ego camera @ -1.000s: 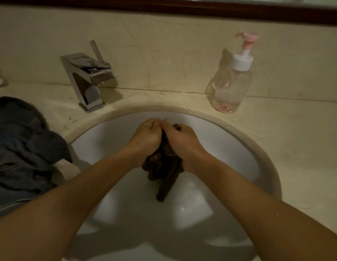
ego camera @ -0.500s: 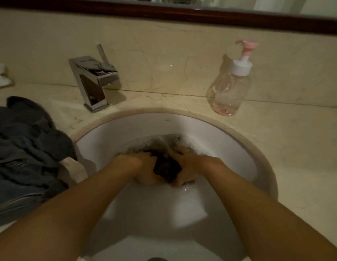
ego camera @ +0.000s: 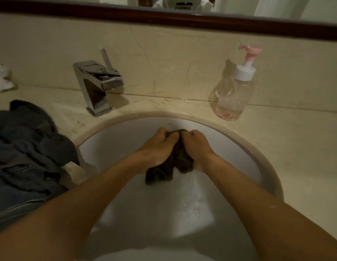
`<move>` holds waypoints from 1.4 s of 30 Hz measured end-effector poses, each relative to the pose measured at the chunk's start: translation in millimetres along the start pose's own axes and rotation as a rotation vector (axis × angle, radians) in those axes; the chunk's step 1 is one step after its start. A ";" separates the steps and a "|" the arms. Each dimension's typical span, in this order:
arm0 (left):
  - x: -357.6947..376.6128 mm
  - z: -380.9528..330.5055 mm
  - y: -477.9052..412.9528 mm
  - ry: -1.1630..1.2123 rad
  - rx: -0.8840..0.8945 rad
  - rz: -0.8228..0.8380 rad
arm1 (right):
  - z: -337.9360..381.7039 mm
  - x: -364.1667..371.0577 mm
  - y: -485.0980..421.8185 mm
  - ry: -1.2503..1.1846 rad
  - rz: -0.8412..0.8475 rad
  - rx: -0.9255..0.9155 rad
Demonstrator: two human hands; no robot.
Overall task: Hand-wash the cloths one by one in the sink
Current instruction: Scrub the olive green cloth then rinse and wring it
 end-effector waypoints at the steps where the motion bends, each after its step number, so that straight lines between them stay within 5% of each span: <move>1: -2.0 -1.8 0.5 0.050 0.025 -0.056 | 8.7 5.2 11.7 -0.067 0.013 -0.014; 5: -25.3 -4.6 8.4 0.372 0.115 -0.332 | 29.1 35.3 57.7 -0.160 0.154 -0.162; 8: -19.2 -8.0 14.2 0.617 0.060 -0.292 | 35.2 31.7 62.2 -0.140 0.114 -0.257; 15: 1.6 -22.7 17.9 0.447 0.124 -0.207 | 28.4 8.7 42.3 -0.216 0.006 -0.048; 19: -26.5 -12.1 15.5 0.503 0.079 -0.288 | 33.7 43.7 71.1 -0.228 0.123 -0.120; 22: -16.6 -13.4 16.4 0.616 0.024 -0.239 | 41.8 30.2 65.5 -0.159 0.035 -0.174; 28: 9.7 -33.5 25.2 0.382 0.179 -0.133 | 30.4 -1.1 49.7 -0.196 -0.036 -0.043; 34: -12.8 -15.1 21.5 0.548 0.098 -0.235 | 42.4 28.1 69.3 -0.042 -0.045 -0.327; 38: 11.5 -23.4 20.8 0.406 0.087 -0.122 | 23.7 -3.2 29.5 -0.054 0.045 -0.128; 40: 15.5 -25.1 18.8 0.187 0.106 -0.012 | 11.7 -13.3 11.0 0.170 0.139 -0.032; 42: 12.5 -13.4 14.6 -0.169 0.092 0.053 | 1.8 -19.3 -1.1 0.639 0.190 -0.025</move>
Point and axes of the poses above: each hand's wrist, its own y-axis away from the middle knuckle, its own x-axis out of the palm, z = x × y, the point moved 5 cm from there along -y, towards the middle knuckle, and after that the axes turned 2 degrees about y, right-handed, at the moved point
